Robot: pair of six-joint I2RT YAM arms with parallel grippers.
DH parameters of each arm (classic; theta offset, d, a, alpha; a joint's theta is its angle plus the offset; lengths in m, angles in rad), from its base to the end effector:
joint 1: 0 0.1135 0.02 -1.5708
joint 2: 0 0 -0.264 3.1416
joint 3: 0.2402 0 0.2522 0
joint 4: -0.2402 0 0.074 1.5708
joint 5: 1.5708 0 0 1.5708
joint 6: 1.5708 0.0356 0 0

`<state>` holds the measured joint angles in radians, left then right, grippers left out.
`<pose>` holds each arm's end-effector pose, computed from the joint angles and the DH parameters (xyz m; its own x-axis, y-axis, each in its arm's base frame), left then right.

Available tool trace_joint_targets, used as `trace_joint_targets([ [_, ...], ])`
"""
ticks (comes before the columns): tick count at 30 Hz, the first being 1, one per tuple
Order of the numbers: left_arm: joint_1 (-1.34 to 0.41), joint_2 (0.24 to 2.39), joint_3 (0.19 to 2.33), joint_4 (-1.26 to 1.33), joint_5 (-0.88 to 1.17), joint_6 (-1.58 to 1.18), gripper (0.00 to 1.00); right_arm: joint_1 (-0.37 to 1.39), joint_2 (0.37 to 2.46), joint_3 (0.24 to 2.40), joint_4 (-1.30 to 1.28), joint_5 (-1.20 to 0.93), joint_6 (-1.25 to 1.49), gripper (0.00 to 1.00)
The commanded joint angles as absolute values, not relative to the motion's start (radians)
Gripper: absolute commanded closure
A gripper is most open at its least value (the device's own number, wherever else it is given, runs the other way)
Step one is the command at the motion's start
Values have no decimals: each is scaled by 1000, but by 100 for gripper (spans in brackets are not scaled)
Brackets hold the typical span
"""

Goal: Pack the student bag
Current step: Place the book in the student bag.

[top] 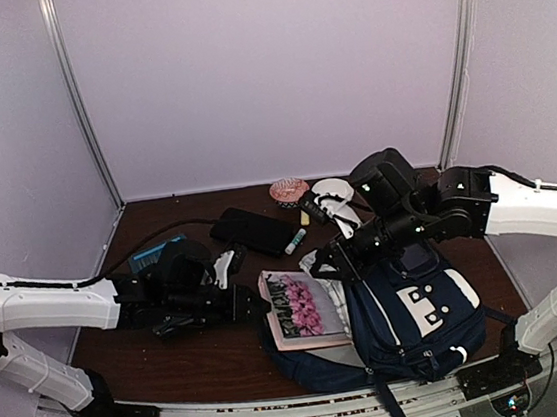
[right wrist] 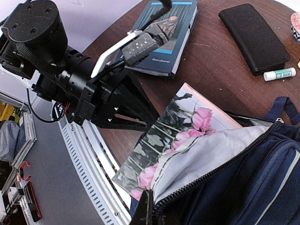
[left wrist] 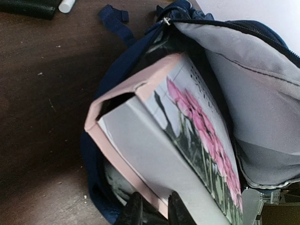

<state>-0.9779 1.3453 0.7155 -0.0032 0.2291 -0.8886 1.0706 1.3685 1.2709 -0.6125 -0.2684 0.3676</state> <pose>0.1508 -0.2383 0.2107 -0.9147 0.0048 -0.4041 0.3172 0.6281 -0.7105 0.1350 0.2667 0.3373 -0.6305 -0.4310 -0.6455 -0.7672 0.4725 0.4338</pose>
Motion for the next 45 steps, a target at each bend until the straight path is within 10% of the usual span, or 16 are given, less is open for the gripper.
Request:
trace_joint_targets([
  [1, -1011, 1435, 789, 180, 290, -936, 66, 1093, 1376, 1345, -508, -279, 372, 100],
  [19, -1060, 1804, 990, 444, 371, -1017, 72, 1102, 1432, 1451, -466, -383, 408, 100],
  [28, -1049, 1569, 783, 278, 222, -932, 28, 1097, 1372, 1333, -492, -265, 392, 99],
  [39, -1050, 1193, 824, -144, -19, -740, 9, 1096, 1330, 1320, -507, -219, 414, 38],
  [45, -1073, 1124, 971, -345, -207, -379, 2, 1066, 1213, 1253, -496, -23, 500, 26],
])
